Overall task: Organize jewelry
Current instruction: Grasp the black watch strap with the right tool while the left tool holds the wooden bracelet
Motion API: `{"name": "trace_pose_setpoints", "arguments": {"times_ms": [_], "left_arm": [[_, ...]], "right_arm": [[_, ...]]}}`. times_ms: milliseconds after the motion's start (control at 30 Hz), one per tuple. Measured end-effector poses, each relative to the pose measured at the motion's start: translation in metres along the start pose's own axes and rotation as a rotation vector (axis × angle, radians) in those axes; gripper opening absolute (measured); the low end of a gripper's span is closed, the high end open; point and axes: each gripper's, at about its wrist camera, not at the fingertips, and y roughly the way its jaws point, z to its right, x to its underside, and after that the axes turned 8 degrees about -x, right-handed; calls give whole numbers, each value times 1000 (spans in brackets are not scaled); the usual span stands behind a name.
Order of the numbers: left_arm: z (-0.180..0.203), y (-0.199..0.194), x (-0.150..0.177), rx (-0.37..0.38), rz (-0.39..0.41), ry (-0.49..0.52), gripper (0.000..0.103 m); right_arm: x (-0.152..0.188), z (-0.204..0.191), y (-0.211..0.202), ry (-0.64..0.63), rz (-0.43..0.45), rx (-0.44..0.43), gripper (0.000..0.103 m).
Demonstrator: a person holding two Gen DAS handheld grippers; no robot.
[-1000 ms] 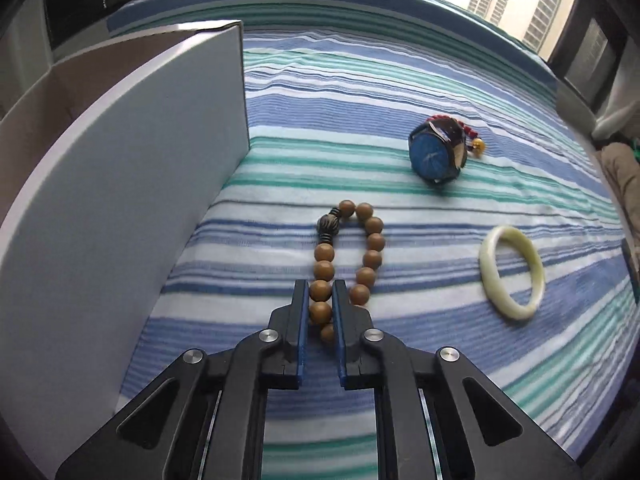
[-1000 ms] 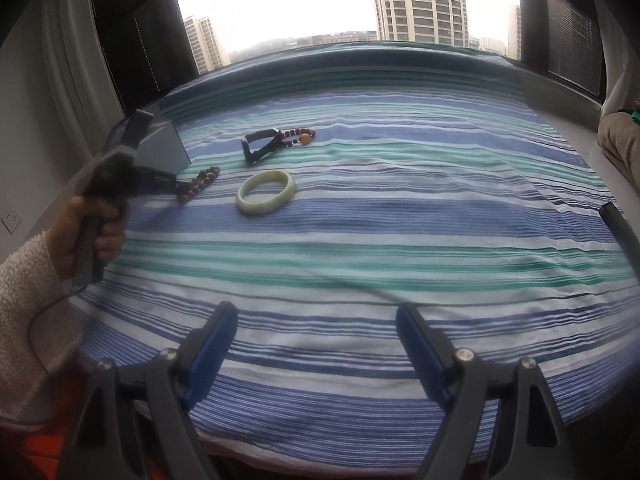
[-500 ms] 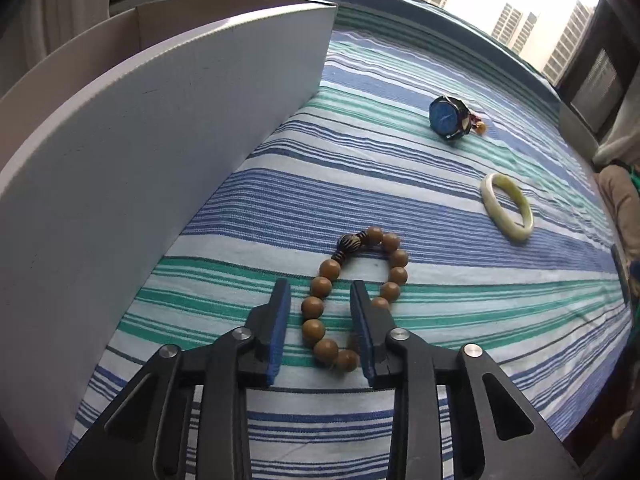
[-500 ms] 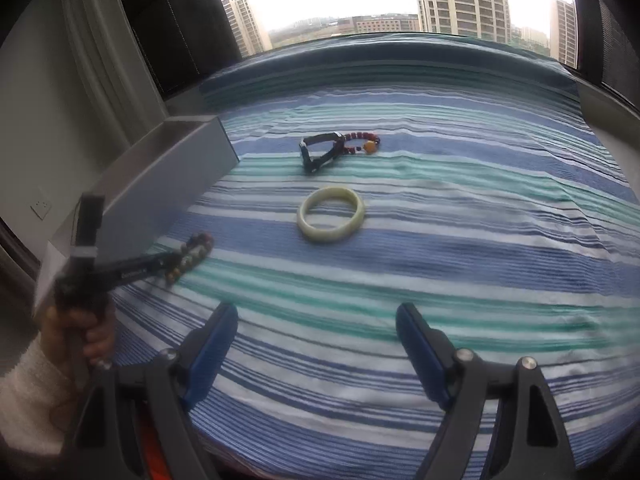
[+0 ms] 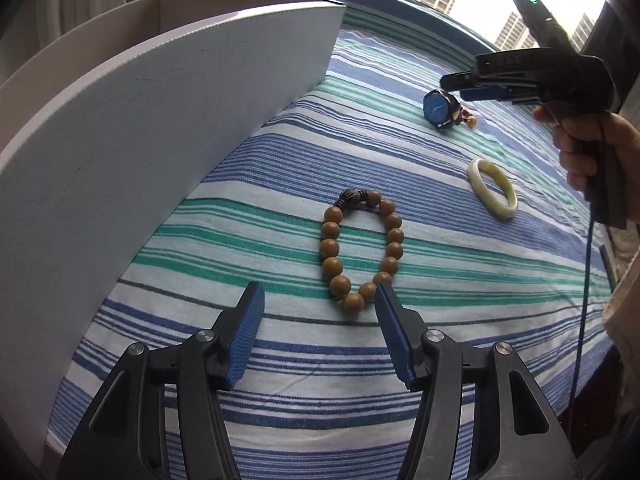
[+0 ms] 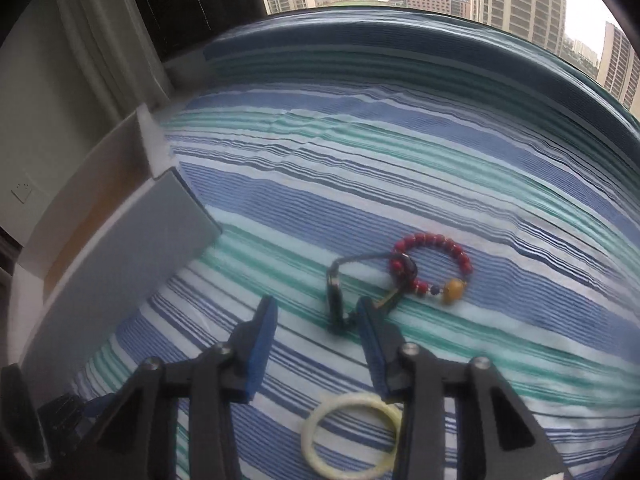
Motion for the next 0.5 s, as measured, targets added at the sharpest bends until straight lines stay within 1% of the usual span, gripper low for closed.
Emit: {"name": "trace_pose_setpoints", "arguments": {"times_ms": [100,167,200,233,267,300,400,500], "left_arm": [[-5,-3,3,6,-8,-8,59],[-8,-5,4,9,-10,-14,59],[-9,-6,4,11,-10,-16,59],[-11,-8,5,10,-9,-18,60],[-13,-9,5,9,-9,-20,60],[-15,-10,6,8,-9,-22,60],[-20,-13,6,11,-12,-27,60],[-24,-17,5,10,-11,-24,60]], "right_arm": [[-4,-3,30,-26,-57,54,42],[-4,1,44,-26,-74,86,42],[-2,2,48,-32,-77,94,36],[0,2,52,-40,-79,103,24],[3,3,53,-49,-79,116,16],[6,3,51,-55,-72,113,11],[18,-1,29,-73,-37,63,11],[41,-20,-6,-145,-17,-1,11]]}}
